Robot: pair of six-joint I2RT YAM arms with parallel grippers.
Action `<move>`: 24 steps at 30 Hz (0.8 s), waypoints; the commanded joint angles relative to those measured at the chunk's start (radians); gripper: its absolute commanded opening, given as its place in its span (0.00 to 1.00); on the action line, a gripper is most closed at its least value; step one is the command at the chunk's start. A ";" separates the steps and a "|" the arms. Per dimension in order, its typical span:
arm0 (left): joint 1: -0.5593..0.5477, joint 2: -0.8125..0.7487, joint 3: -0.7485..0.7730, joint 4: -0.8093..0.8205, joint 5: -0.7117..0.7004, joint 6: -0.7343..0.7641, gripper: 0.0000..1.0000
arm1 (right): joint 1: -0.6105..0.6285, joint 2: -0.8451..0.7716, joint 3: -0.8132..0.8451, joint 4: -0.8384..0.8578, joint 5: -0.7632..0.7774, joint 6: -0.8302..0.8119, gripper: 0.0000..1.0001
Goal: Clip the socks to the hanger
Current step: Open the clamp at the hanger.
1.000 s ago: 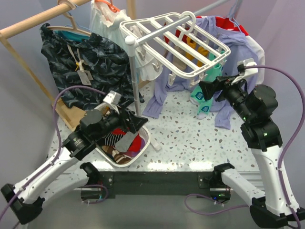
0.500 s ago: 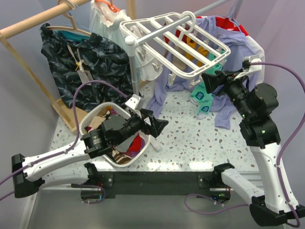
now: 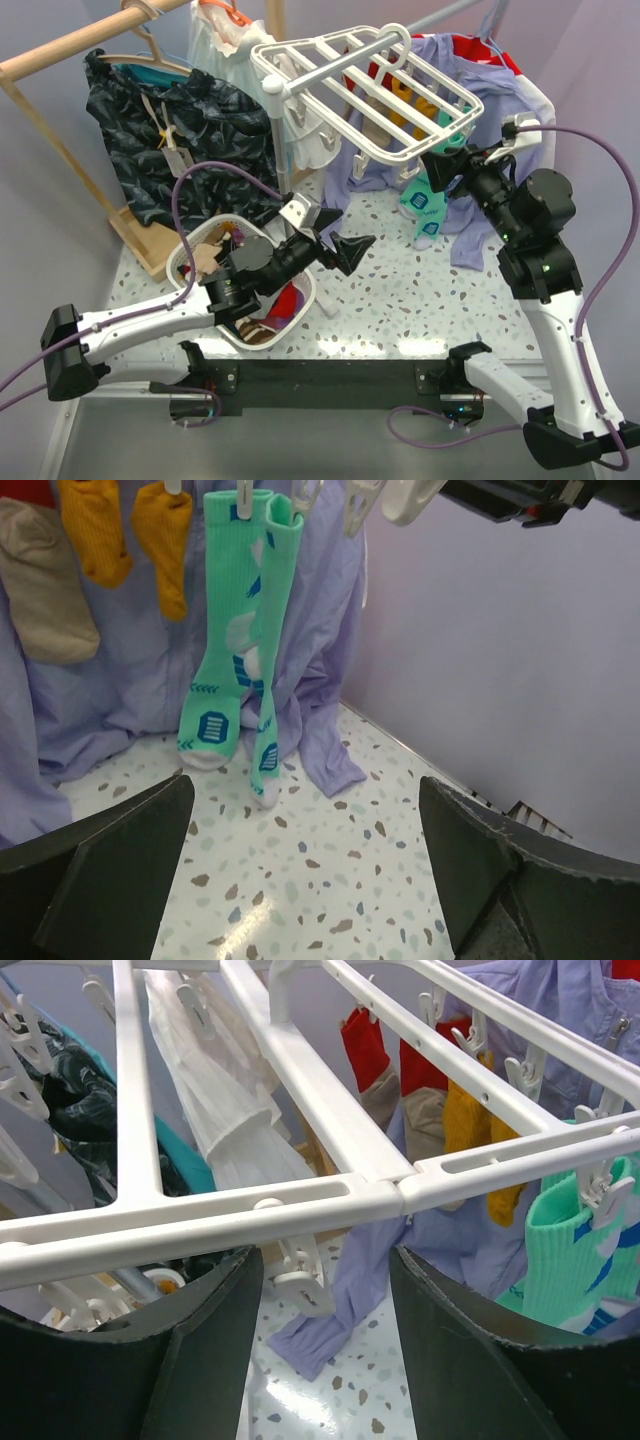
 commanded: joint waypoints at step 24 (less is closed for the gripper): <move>0.004 0.259 0.052 0.561 0.176 0.202 1.00 | 0.004 -0.041 -0.055 0.077 0.103 -0.029 0.48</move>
